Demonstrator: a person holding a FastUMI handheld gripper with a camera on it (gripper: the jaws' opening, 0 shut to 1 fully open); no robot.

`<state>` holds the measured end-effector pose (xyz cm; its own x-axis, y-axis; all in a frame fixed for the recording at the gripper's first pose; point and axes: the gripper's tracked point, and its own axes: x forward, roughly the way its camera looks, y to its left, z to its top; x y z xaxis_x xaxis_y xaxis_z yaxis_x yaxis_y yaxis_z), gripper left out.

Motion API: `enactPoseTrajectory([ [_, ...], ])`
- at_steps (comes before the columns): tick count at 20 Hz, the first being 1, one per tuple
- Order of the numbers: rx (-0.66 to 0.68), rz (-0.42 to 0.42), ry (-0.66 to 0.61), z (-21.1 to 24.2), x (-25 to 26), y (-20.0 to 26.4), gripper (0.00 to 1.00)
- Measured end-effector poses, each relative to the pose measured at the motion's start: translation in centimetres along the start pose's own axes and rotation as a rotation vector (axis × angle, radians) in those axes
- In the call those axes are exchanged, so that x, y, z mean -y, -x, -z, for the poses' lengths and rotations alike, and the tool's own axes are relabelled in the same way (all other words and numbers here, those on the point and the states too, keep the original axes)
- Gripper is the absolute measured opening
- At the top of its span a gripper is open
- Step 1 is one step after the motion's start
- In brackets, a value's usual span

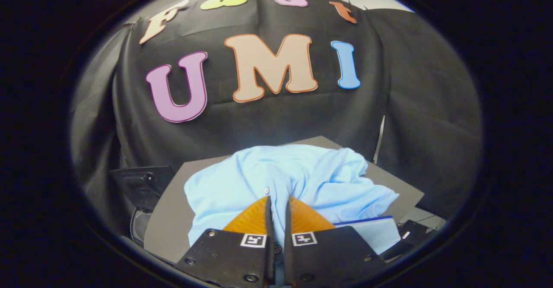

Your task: Put the clothes into the washing machine and then close the washing machine lid.

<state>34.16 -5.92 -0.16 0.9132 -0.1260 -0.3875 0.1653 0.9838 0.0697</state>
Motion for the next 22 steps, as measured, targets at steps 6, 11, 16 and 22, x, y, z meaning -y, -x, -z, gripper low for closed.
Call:
enactPoseTrajectory([
  [6, 0.082, -0.057, -0.050, -3.3, -2.3, 2.4, 0.07],
  [11, 0.130, -0.088, -0.051, -6.1, -4.8, 4.2, 0.08],
  [16, 0.173, -0.151, -0.074, -8.6, -8.7, 6.1, 0.07],
  [22, 0.212, -0.237, -0.037, -10.4, -14.5, 8.3, 0.07],
])
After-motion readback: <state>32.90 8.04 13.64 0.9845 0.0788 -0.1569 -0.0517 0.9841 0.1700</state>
